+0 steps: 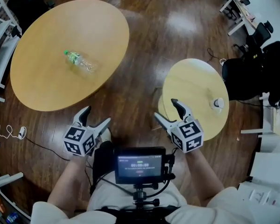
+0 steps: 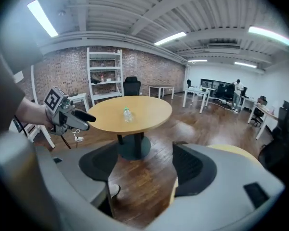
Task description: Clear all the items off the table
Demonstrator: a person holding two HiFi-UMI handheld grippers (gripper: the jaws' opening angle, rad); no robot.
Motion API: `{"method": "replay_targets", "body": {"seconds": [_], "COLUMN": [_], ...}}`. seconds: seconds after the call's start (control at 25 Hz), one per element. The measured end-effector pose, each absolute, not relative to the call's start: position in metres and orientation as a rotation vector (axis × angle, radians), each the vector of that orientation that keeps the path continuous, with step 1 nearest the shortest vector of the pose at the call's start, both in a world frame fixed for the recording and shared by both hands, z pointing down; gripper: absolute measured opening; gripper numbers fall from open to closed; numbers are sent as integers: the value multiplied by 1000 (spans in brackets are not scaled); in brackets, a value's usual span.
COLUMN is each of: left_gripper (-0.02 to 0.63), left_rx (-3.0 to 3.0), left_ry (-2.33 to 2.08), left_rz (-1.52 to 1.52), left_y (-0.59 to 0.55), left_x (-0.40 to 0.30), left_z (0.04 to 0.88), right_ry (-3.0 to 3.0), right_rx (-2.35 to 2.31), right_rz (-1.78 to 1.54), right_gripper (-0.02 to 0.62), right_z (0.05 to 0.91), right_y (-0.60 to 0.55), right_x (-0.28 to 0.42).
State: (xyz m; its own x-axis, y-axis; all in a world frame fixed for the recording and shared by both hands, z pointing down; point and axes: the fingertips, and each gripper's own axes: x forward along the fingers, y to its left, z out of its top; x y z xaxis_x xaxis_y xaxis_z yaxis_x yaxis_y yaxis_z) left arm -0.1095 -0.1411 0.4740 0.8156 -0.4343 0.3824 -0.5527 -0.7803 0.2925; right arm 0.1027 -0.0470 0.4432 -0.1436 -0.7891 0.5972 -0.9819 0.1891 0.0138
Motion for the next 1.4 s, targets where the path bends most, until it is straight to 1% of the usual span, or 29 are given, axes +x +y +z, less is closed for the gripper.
{"method": "replay_targets", "body": {"seconds": [0.28,0.56,0.72,1.08,1.4], "left_gripper": [416,416,416,416,416], "left_rx": [2634,2723,2780,2863,2872], "left_ry": [-728,-742,-703,-610,-580], "left_rz": [397,346,376,310,368], "left_y": [-33,67,97,119,123], "left_x": [-38,-2,13,44,62], "left_z": [434,374,361,332,341], "right_ry": [-1927,-1894,-1863,-1813,-1773], "right_rx": [1863,1994,2048,2207,2246], "right_rz": [579,536,550,572,598], "right_gripper": [364,364,364,364,364], "right_z": [406,378,380,370,375], "right_y": [119,244,286,331,343], "right_x": [203,265,278,291,299]}}
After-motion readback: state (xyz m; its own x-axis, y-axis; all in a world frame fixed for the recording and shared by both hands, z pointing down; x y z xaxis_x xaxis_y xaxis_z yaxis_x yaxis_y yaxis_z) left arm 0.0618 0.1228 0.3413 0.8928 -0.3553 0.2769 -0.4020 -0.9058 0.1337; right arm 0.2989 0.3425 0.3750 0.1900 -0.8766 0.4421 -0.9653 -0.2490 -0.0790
